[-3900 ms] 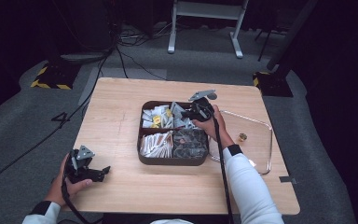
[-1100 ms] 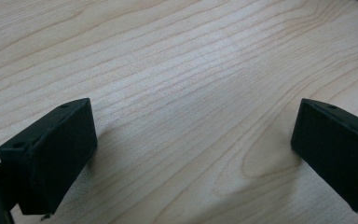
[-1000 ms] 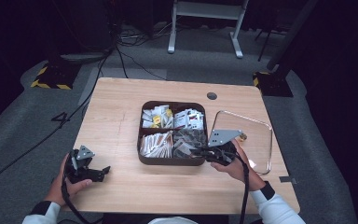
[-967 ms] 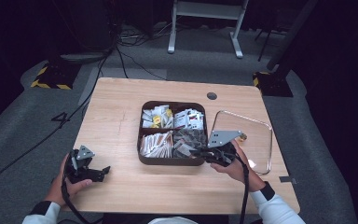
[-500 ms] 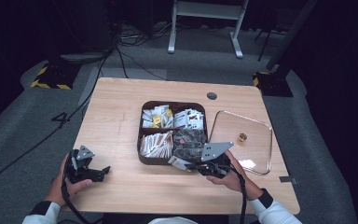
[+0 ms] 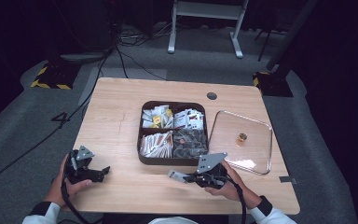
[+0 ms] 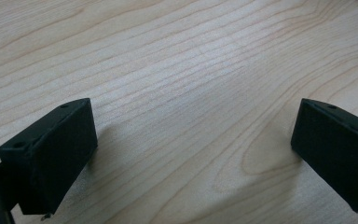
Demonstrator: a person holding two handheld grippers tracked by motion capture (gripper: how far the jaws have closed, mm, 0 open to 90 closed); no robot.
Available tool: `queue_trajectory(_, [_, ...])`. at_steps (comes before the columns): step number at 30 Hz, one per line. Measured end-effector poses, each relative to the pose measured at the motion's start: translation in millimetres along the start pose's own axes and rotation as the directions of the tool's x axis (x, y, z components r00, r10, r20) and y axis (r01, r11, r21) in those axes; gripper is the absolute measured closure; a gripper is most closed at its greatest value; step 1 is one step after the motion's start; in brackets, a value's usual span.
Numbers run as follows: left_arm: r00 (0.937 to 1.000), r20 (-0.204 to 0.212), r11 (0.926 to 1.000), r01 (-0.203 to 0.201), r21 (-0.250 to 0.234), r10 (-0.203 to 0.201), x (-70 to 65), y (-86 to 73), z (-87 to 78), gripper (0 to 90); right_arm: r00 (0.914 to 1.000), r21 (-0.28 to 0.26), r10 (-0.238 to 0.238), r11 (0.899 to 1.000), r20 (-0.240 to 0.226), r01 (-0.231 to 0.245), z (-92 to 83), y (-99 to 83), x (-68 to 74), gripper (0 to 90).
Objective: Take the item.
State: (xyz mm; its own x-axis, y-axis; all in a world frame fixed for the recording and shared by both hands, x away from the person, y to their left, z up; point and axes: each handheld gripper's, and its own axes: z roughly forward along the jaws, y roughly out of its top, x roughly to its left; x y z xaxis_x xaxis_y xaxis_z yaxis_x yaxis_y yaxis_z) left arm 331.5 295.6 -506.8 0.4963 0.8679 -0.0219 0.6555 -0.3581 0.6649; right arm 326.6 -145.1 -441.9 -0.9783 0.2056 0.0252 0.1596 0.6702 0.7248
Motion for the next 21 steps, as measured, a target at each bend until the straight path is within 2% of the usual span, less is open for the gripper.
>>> queue_trajectory(4, [1.0, -0.001, 1.0, 0.004, 0.0, -0.004, -0.1, -0.3, -0.2, 0.5, 0.9998, 0.03, -0.008, 1.0, -0.021, 0.009, 4.6, -3.5, 8.1, 90.0])
queue_trajectory(9, [1.0, 0.001, 1.0, 0.003, 0.001, -0.003, 0.1, -0.4, -0.4, 0.5, 0.9995, 0.04, -0.002, 0.999, -0.033, 0.003, 6.9, -9.1, 9.7, 89.3])
queue_trajectory(14, [1.0, 0.001, 1.0, 0.004, 0.0, -0.004, 0.0, -0.5, -0.4, 0.5, 0.9996, 0.034, 0.024, 0.999, -0.011, -0.024, 4.6, -11.7, 6.2, 86.8])
queue_trajectory(21, [1.0, 0.003, 1.0, 0.002, 0.001, -0.002, 0.5, -0.4, -0.4, 0.4, 0.9993, 0.033, 0.033, 0.999, 0.018, -0.034, 2.5, -13.5, -1.1, 79.0])
